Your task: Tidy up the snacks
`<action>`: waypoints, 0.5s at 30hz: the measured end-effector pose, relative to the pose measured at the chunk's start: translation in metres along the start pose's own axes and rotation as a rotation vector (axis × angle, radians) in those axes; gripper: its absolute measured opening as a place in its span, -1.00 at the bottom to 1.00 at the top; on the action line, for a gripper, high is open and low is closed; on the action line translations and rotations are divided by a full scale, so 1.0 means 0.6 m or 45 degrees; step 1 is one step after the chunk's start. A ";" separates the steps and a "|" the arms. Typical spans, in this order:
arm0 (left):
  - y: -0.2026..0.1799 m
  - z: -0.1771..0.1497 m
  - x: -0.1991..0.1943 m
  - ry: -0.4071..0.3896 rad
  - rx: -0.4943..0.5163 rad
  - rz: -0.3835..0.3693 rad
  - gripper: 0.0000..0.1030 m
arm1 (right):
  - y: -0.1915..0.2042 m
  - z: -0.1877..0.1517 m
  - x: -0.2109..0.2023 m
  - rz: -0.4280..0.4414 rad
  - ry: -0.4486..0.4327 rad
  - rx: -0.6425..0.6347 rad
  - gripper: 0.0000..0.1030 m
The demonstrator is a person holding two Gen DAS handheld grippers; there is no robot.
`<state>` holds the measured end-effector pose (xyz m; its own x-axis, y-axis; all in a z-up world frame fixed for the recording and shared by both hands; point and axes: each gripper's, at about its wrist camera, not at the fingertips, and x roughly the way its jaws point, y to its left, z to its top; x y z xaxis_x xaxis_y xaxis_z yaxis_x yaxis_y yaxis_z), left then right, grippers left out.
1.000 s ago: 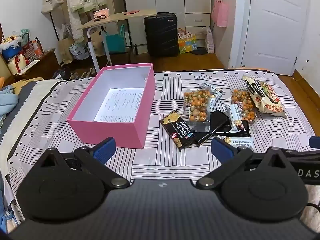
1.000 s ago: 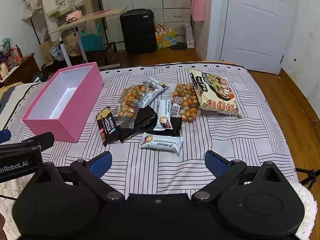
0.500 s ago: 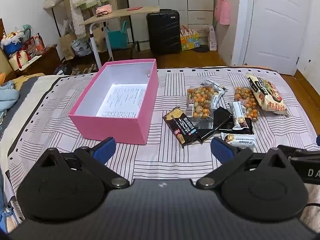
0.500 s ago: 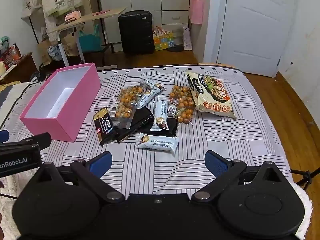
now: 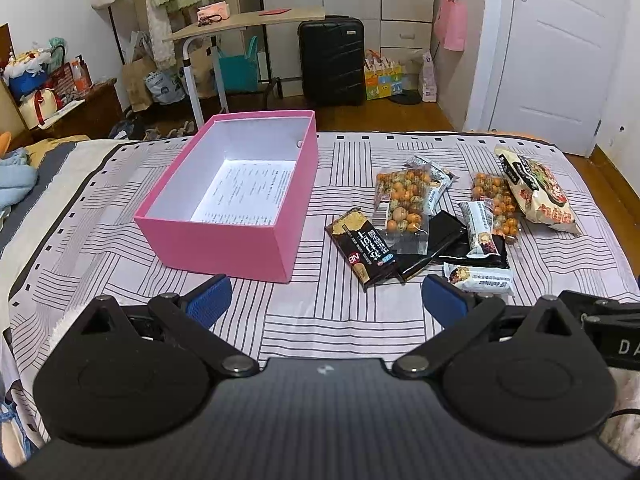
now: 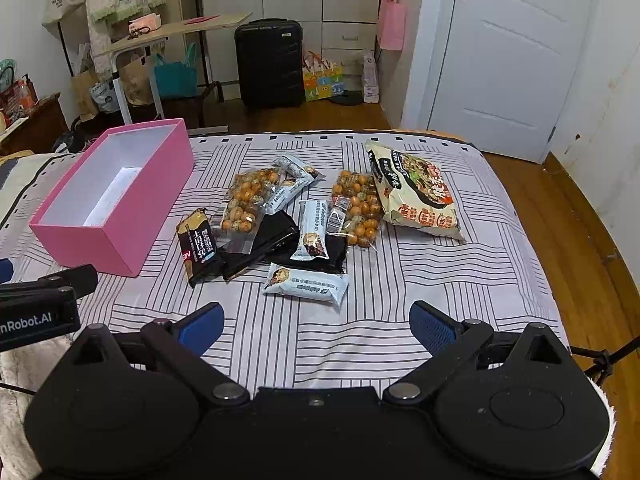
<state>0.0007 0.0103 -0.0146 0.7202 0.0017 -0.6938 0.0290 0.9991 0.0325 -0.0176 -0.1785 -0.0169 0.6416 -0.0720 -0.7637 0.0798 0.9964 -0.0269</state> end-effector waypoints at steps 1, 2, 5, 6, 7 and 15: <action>-0.001 -0.001 0.000 -0.005 0.005 0.002 1.00 | -0.001 0.000 0.000 -0.002 0.000 -0.001 0.96; -0.002 -0.001 0.000 -0.009 0.011 0.005 1.00 | -0.001 0.000 0.001 -0.005 0.001 -0.004 0.96; -0.004 -0.002 -0.002 -0.023 0.023 0.008 1.00 | 0.000 -0.001 0.002 -0.015 0.002 -0.008 0.96; -0.005 -0.002 -0.002 -0.026 0.025 0.006 1.00 | 0.000 -0.001 0.002 -0.017 0.002 -0.008 0.96; -0.006 -0.002 -0.003 -0.029 0.026 0.001 1.00 | 0.000 -0.001 0.003 -0.019 0.004 -0.008 0.96; -0.006 -0.001 -0.006 -0.036 0.020 -0.011 1.00 | 0.001 -0.002 0.004 -0.023 0.009 -0.015 0.96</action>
<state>-0.0024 0.0066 -0.0125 0.7389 -0.0087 -0.6737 0.0463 0.9982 0.0379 -0.0173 -0.1781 -0.0195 0.6350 -0.0899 -0.7673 0.0825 0.9954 -0.0484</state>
